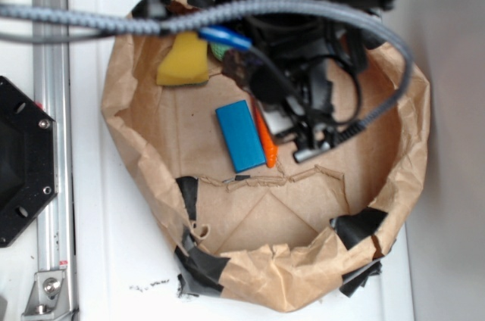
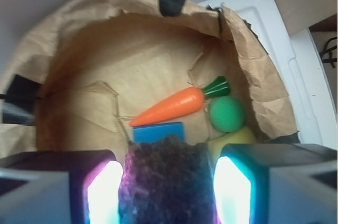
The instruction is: Grab the rock.
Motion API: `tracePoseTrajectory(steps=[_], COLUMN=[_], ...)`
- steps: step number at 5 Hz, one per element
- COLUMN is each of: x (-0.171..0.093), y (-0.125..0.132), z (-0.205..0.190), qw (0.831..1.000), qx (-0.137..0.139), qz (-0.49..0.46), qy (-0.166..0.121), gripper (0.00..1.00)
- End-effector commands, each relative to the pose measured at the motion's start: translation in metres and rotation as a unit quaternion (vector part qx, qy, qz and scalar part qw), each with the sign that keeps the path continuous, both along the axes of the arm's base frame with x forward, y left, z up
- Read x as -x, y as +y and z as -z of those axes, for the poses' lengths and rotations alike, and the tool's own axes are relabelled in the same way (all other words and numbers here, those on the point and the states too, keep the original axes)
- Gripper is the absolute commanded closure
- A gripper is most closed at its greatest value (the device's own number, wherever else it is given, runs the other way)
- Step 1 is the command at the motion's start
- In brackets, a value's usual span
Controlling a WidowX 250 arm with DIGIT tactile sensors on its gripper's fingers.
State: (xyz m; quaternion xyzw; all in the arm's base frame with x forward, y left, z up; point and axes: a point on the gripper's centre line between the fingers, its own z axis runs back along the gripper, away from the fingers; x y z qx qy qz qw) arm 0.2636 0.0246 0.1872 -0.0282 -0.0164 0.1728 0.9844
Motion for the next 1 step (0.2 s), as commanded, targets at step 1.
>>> tracePoseTrajectory(steps=[1], x=[-0.0170], y=[-0.0004], z=[-0.0192], qw=[0.999], qx=[-0.023], qz=[-0.019], qy=[-0.037], gripper=[1.00])
